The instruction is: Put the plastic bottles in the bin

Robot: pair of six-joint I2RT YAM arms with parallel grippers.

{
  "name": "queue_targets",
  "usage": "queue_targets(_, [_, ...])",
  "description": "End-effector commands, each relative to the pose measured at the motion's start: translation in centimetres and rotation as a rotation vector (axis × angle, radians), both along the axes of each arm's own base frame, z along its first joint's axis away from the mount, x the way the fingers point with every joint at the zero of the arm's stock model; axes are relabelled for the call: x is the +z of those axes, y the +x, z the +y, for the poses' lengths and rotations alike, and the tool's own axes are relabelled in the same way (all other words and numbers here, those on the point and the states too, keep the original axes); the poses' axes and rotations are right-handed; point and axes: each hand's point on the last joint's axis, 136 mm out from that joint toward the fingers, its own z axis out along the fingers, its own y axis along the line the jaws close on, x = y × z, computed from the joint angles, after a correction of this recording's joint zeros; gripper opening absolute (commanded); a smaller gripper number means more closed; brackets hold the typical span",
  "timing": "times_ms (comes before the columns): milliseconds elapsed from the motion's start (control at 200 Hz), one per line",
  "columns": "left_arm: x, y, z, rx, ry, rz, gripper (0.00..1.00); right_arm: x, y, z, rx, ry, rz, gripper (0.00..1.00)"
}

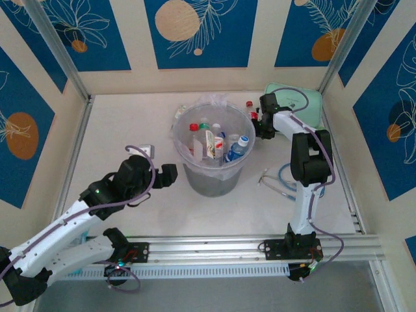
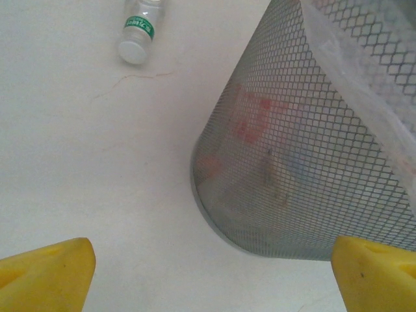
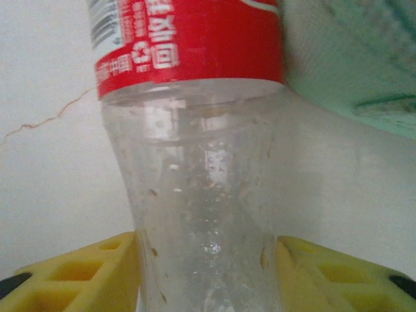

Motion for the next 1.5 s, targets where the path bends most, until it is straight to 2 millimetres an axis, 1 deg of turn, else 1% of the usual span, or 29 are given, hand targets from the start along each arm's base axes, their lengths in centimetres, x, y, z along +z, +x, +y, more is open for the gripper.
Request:
queue_targets(0, [-0.4,0.0,-0.4,-0.004,-0.046,0.007,0.94,0.9,0.2,0.4,0.012,0.012,-0.006,0.47])
queue_targets(50, [-0.2,0.0,-0.5,-0.009,-0.049,-0.001,0.94,1.8,0.0,0.5,0.018,0.017,-0.020,0.45])
queue_targets(70, [-0.1,0.0,-0.5,-0.012,-0.044,-0.006,0.94,2.3,-0.1,0.5,0.021,0.021,-0.026,0.42])
queue_targets(115, [0.5,0.2,-0.4,-0.011,-0.027,-0.019,0.94,3.4,-0.4,0.5,0.027,0.025,-0.038,0.40])
queue_targets(135, [0.8,0.3,-0.3,-0.009,-0.015,-0.022,0.94,4.1,-0.6,0.5,0.031,0.027,-0.048,0.38])
queue_targets(265, [2.7,0.6,-0.2,-0.032,0.042,-0.046,0.95,8.7,-2.5,0.0,0.028,0.046,-0.111,0.33])
queue_targets(300, [3.2,0.7,-0.2,-0.035,0.049,-0.060,0.95,9.9,-3.2,-0.2,0.019,0.053,-0.120,0.31])
queue_targets(435, [5.6,0.9,0.8,-0.019,0.072,-0.124,0.95,15.4,-6.6,-1.2,-0.014,0.087,-0.186,0.29])
queue_targets(510, [7.1,0.9,1.4,-0.007,0.086,-0.163,0.95,18.6,-8.6,-1.4,-0.021,0.107,-0.239,0.29])
queue_targets(565, [8.3,1.2,1.3,-0.010,0.087,-0.194,0.95,20.8,-10.1,-1.3,-0.021,0.132,-0.272,0.28])
queue_targets(620, [9.4,1.5,1.0,-0.015,0.081,-0.221,0.95,22.8,-11.6,-0.9,-0.008,0.158,-0.306,0.28])
queue_targets(695, [10.5,2.2,0.3,-0.019,0.070,-0.248,0.95,24.8,-13.5,-0.1,0.020,0.191,-0.332,0.28])
queue_targets(790, [10.9,3.3,-1.0,-0.038,0.084,-0.259,0.95,26.7,-15.9,1.8,0.087,0.235,-0.331,0.27])
queue_targets(911, [10.6,4.7,-2.4,-0.057,0.115,-0.251,0.96,28.0,-18.6,4.5,0.183,0.284,-0.281,0.26])
queue_targets(1006, [10.2,5.4,-3.3,-0.069,0.124,-0.246,0.96,28.0,-20.0,6.1,0.242,0.285,-0.226,0.25])
queue_targets(1166, [9.4,5.8,-4.0,-0.081,0.124,-0.241,0.97,28.7,-20.9,8.0,0.305,0.296,-0.189,0.24])
queue_targets(1276, [9.0,5.9,-4.2,-0.084,0.115,-0.237,0.96,29.3,-21.1,8.4,0.323,0.271,-0.163,0.23])
queue_targets(1356, [8.9,5.9,-4.4,-0.084,0.106,-0.238,0.96,28.8,-21.7,9.5,0.351,0.289,-0.107,0.23])
queue_targets(1496, [8.8,6.1,-4.7,-0.087,0.097,-0.238,0.96,26.4,-22.5,11.6,0.385,0.299,0.020,0.23])
